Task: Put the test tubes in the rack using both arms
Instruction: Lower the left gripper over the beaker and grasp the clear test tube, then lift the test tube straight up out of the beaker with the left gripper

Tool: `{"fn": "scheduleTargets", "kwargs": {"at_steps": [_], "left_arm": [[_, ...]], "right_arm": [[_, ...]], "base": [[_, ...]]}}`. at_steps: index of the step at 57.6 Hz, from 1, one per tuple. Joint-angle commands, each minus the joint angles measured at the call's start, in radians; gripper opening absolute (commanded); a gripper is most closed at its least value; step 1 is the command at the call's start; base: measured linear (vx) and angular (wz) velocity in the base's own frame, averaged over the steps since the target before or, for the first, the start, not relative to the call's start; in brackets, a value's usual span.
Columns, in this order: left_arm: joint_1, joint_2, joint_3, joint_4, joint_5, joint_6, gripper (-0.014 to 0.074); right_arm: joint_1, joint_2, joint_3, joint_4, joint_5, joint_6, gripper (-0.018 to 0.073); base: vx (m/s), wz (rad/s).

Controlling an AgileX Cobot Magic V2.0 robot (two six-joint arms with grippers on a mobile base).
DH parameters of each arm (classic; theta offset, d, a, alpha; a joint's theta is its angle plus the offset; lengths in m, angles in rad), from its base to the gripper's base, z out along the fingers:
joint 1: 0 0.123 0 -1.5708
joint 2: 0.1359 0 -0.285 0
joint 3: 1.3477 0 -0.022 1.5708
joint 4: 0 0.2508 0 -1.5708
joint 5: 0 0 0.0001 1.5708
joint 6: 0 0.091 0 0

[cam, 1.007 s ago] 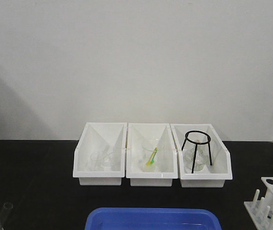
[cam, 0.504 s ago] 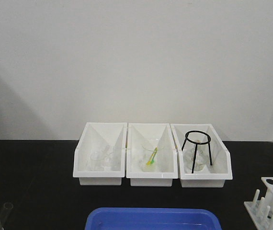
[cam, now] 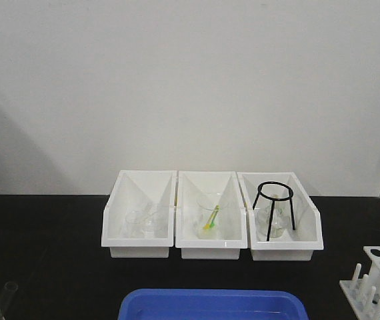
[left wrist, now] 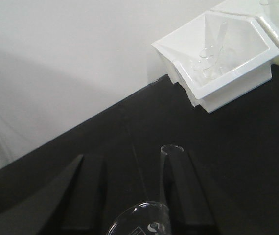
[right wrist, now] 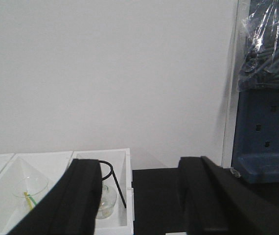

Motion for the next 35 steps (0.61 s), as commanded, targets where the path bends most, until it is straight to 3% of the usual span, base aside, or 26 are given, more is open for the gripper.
{"fn": "scheduleTargets", "kwargs": {"at_steps": [1,8,35], "left_arm": [[-0.017,0.042,-0.085,-0.006,0.012,-0.025,0.0418],[-0.033,0.093,-0.136,0.010,0.095,-0.023,0.0447],[-0.037,0.185,-0.138,0.034,0.086,-0.034,0.0450]], "right_arm": [[-0.001,-0.003,-0.031,-0.012,-0.086,-0.012,0.0404],[-0.001,-0.003,-0.031,-0.012,-0.086,-0.012,0.0404],[-0.001,-0.003,-0.031,-0.064,-0.085,-0.013,0.0404]], "base": [[0.00,0.00],[0.00,0.00],[0.00,0.00]]}}
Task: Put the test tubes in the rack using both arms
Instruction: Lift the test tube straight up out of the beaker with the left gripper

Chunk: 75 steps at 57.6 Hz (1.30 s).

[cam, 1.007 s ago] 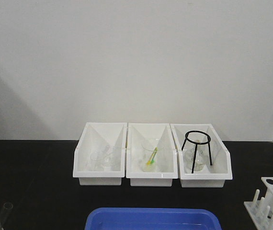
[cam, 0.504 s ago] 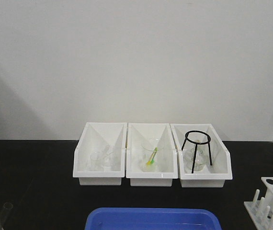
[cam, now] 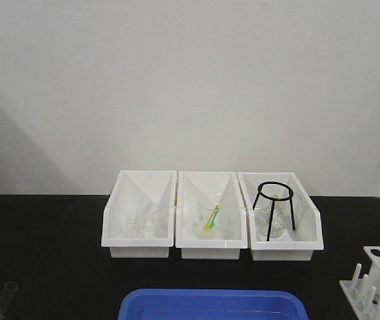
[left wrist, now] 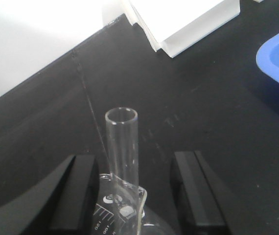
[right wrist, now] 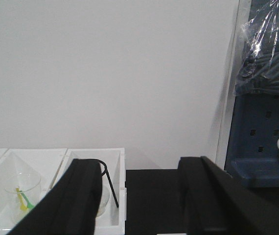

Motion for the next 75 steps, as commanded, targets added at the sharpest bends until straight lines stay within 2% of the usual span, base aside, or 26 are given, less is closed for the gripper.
{"fn": "scheduleTargets", "kwargs": {"at_steps": [1,14,28,38,41,53,75], "left_arm": [[-0.007,-0.015,-0.032,-0.004,-0.074,-0.014,0.0450],[-0.007,-0.015,-0.032,-0.003,-0.065,0.013,0.0496],[-0.006,0.033,-0.032,-0.009,-0.147,0.028,0.0520],[-0.006,0.113,-0.032,-0.138,-0.238,0.030,0.0520],[-0.006,0.128,-0.032,-0.152,-0.263,0.032,0.0520],[-0.006,0.172,-0.043,-0.152,-0.296,0.084,0.0520],[-0.006,0.230,-0.093,-0.152,-0.344,0.092,0.0516]], "right_arm": [[-0.001,-0.003,-0.031,-0.017,-0.085,-0.012,0.0404],[-0.001,-0.003,-0.031,-0.017,-0.085,-0.012,0.0404],[-0.001,-0.003,-0.031,-0.017,-0.084,-0.012,0.0404],[-0.001,-0.003,-0.031,-0.017,-0.075,-0.012,0.0404],[-0.001,-0.003,-0.031,-0.017,-0.075,-0.012,0.0404],[-0.001,-0.003,-0.031,-0.017,-0.048,-0.012,0.0404],[-0.001,-0.003,-0.031,-0.017,-0.049,-0.012,0.0404]], "base": [[0.00,0.00],[0.00,0.00],[0.00,0.00],[0.00,0.00],[0.00,0.00],[0.00,0.00],[0.00,0.00]]}}
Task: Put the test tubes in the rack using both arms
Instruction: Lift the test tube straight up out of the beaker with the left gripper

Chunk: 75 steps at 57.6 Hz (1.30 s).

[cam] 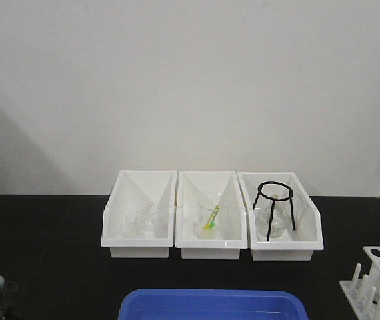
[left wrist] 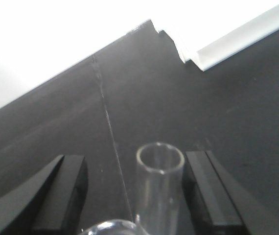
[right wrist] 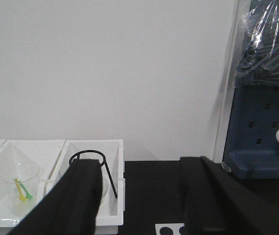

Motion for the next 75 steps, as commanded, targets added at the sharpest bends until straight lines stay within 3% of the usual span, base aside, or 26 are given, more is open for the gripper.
{"fn": "scheduleTargets", "kwargs": {"at_steps": [1,11,24,42,55,62,75], "left_arm": [[-0.006,-0.019,-0.027,-0.009,-0.080,0.000,0.0512],[-0.006,-0.013,-0.027,-0.008,-0.079,0.000,0.0383],[-0.006,-0.013,-0.027,-0.010,-0.080,-0.001,-0.0024],[-0.006,-0.031,-0.027,-0.010,-0.087,-0.010,-0.0022],[-0.006,-0.176,-0.060,-0.010,-0.047,-0.021,-0.0022],[-0.006,-0.267,-0.143,-0.010,0.107,-0.032,-0.0022],[-0.008,-0.354,-0.378,-0.010,0.502,-0.168,-0.0022]], "right_arm": [[-0.001,-0.003,-0.031,-0.012,-0.080,-0.012,0.0404],[-0.001,-0.003,-0.031,-0.012,-0.083,-0.012,0.0404],[-0.001,-0.003,-0.031,-0.012,-0.083,-0.012,0.0404],[-0.001,-0.003,-0.031,-0.009,-0.082,-0.007,0.0404],[-0.001,-0.003,-0.031,-0.009,-0.082,-0.007,0.0404],[-0.001,-0.003,-0.031,-0.004,-0.082,-0.004,0.0404],[0.001,-0.003,-0.031,0.002,-0.055,-0.004,0.0404]], "base": [[0.00,0.00],[0.00,0.00],[0.00,0.00],[0.00,0.00],[0.00,0.00],[0.00,0.00],[0.00,0.00]]}}
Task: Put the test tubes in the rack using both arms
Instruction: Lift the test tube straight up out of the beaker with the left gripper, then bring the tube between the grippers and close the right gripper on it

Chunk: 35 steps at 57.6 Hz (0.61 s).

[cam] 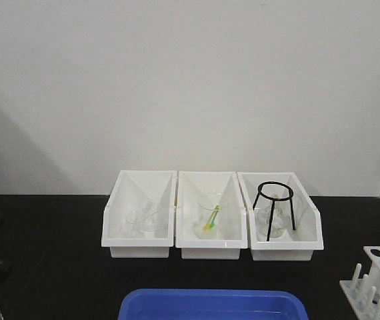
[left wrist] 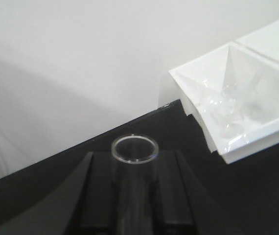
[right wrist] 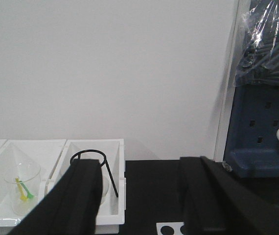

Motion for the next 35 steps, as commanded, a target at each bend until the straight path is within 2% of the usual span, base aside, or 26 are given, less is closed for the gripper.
{"fn": "scheduleTargets", "kwargs": {"at_steps": [1,7,14,23,35], "left_arm": [[-0.008,-0.041,-0.119,-0.009,0.087,-0.076,-0.0022],[-0.024,-0.041,-0.203,-0.016,0.184,-0.116,-0.0022],[-0.081,-0.041,-0.248,-0.043,0.197,-0.124,-0.0022],[-0.201,-0.035,-0.267,-0.122,0.183,-0.122,-0.0022],[-0.389,-0.015,-0.267,-0.149,0.106,-0.122,-0.0022]], "right_arm": [[0.002,-0.003,-0.031,0.001,-0.056,-0.003,0.0404],[0.028,-0.001,-0.031,0.023,-0.036,-0.003,0.0404],[0.126,0.030,-0.031,0.009,-0.038,-0.006,0.0404],[0.253,0.109,-0.031,0.009,-0.048,-0.007,0.0404],[0.416,0.224,-0.031,0.009,-0.151,-0.008,0.0404]], "base": [[0.00,0.00],[0.00,0.00],[0.00,0.00],[0.00,0.00],[0.00,0.00]]}}
